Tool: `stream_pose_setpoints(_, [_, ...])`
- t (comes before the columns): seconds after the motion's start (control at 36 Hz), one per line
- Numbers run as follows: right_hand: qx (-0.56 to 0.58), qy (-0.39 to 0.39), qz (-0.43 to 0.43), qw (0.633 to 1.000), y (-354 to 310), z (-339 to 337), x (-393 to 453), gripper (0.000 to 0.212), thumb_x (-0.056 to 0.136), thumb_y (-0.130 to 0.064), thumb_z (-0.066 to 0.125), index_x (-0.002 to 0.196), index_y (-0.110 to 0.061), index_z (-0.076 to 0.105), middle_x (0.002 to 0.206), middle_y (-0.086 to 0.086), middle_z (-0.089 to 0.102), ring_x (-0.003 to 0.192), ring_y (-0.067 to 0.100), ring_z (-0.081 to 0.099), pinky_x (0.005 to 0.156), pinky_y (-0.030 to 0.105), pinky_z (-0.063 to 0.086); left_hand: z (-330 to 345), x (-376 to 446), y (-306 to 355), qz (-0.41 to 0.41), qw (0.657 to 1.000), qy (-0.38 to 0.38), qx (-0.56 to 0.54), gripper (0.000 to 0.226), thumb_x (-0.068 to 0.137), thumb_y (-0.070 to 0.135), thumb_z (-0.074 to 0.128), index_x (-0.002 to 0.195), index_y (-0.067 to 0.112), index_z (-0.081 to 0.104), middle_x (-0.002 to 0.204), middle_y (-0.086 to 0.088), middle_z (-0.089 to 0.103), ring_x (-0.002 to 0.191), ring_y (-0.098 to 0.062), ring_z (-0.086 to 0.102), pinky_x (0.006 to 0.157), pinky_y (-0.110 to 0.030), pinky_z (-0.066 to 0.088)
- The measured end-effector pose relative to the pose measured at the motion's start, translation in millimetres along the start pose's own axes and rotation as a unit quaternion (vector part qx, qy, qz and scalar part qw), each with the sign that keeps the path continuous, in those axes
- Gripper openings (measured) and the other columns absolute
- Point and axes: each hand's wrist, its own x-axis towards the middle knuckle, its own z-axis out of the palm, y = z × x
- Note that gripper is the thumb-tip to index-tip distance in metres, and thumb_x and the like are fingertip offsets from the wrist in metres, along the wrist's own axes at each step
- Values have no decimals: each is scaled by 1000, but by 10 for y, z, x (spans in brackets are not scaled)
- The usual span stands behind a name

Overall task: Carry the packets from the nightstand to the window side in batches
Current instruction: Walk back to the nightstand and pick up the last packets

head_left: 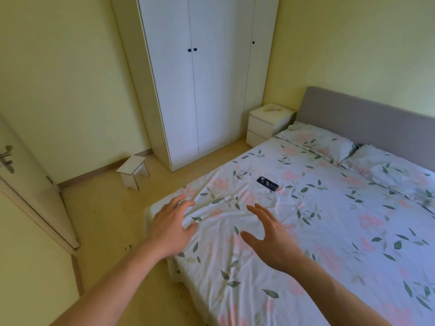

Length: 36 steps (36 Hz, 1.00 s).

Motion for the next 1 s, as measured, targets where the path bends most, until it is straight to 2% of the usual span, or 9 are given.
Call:
stream_pose_setpoints(0.14, [-17,17,29,999,-265,102,507,68,97,-50,59,155,-41,26,165,-19,15,150,10,27,116,30,31,-292,485,-334,38,999,-14,-7,56,96,44,58,148,34,38,159,16,20,148,-11,23,122,-35,23])
stream_pose_setpoints(0.22, [-18,20,36,999,-451,258,992,67,97,-50,59,155,-40,27,164,-18,17,150,9,25,118,30,29,-505,847,-663,48,999,-21,-8,55,96,42,59,147,36,37,158,17,20,148,-10,24,120,-33,23])
stream_pose_setpoints(0.42, [11,-12,2,1000,-1173,923,2602,66,95,-47,61,153,-38,30,165,-12,19,148,11,29,119,33,31,-1187,1688,-1854,-10,1000,-10,12,60,96,47,58,149,39,33,164,17,10,151,-11,16,124,-40,18])
stream_pose_setpoints(0.58, [13,-44,-44,998,-2141,1420,3843,68,95,-49,60,155,-38,29,165,-14,16,149,13,28,117,32,30,-1953,2358,-2858,-35,999,35,13,54,94,39,63,143,38,41,159,14,23,150,-14,23,123,-42,23])
stream_pose_setpoints(0.69, [3,-48,-53,997,-2622,1698,4589,69,95,-50,59,155,-38,27,166,-15,14,143,13,38,114,32,36,-2300,2899,-3488,-37,998,40,8,56,94,39,63,145,38,40,158,16,24,146,-12,28,121,-40,28])
stream_pose_setpoints(0.83, [12,-15,-32,999,-3028,2092,5383,68,95,-47,61,154,-37,29,166,-14,16,141,14,41,112,31,36,-2629,3700,-4180,-20,999,45,3,51,93,37,64,141,34,46,159,11,27,146,-15,29,120,-38,28])
stream_pose_setpoints(1.0, [29,29,30,999,-3246,2373,6030,67,95,-46,62,154,-36,30,165,-16,17,145,12,35,113,30,35,-2868,4645,-4708,30,999,-18,7,56,93,32,64,144,32,42,159,14,25,145,-15,29,118,-37,30])
